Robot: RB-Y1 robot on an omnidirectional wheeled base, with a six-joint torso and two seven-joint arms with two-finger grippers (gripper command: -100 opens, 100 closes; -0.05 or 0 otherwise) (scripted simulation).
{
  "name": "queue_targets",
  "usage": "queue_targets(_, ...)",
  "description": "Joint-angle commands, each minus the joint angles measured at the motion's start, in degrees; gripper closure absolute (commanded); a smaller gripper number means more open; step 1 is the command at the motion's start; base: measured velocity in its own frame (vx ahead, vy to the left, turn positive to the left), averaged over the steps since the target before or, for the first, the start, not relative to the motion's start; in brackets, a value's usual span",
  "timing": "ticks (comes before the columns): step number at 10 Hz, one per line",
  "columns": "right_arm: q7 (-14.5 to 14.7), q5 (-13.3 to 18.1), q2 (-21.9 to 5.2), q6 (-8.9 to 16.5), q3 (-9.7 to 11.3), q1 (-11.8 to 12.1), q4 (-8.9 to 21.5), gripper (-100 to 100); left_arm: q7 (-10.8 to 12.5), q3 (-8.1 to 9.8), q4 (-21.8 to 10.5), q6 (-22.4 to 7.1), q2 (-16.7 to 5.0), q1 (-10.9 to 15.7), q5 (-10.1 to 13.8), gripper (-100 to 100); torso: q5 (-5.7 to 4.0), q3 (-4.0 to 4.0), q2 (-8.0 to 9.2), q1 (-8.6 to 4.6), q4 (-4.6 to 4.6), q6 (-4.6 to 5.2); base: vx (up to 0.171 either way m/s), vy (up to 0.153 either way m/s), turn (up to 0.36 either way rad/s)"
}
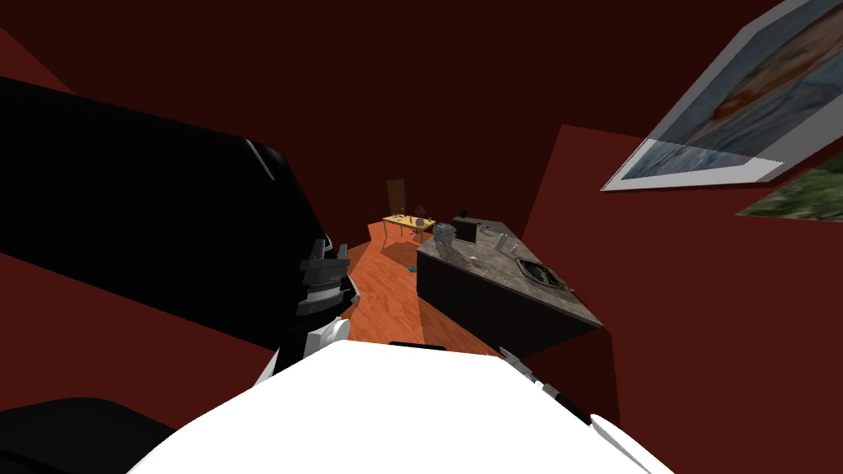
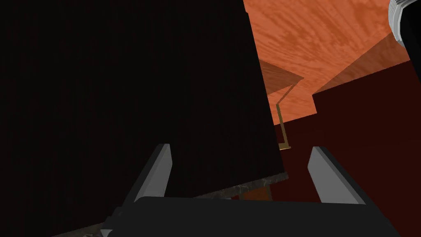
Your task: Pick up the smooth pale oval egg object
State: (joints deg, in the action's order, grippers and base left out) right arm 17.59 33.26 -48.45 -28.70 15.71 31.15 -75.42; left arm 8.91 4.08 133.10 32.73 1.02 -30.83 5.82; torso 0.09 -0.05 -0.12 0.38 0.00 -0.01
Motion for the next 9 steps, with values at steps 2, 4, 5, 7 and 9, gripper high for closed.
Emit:
queue_targets(2,1.8,2.7,-4.7,1.3,0.2,0.7,3.8,-100,0.0,0.00,0.0,0.0,0.0,0.0,0.0,0,0.01,-0.02,-0.02,-0.06,-0.01,0.01,0.039,0.107,0.065)
queue_targets(4,1.8,2.7,-5.2,1.3,0.2,0.7,3.8,-100,0.0,0.00,0.0,0.0,0.0,0.0,0.0,0,0.01,0.00,0.00,-0.02,0.00,0.02,0.021,0.073,0.002)
queue_targets(5,3.3,4.3,-7.9,1.4,0.1,0.7,5.7,-100,0.0,0.01,0.0,0.0,0.0,0.0,0.0,0,-0.04,0.02,0.05,-0.20,0.01,0.02,0.043,0.064,0.102)
queue_targets(7,3.3,4.3,-7.9,1.4,0.1,0.7,6.4,-100,0.0,0.01,0.0,0.0,0.0,0.0,0.0,0,-0.03,-0.04,-0.06,-0.11,-0.02,0.01,0.038,0.070,0.012)
queue_targets(9,4.7,5.9,-10.5,1.6,-0.2,0.7,8.7,-100,0.0,0.01,0.0,0.0,0.0,0.0,0.0,0,-0.06,0.04,0.09,-0.32,0.01,0.02,0.027,0.045,0.038)
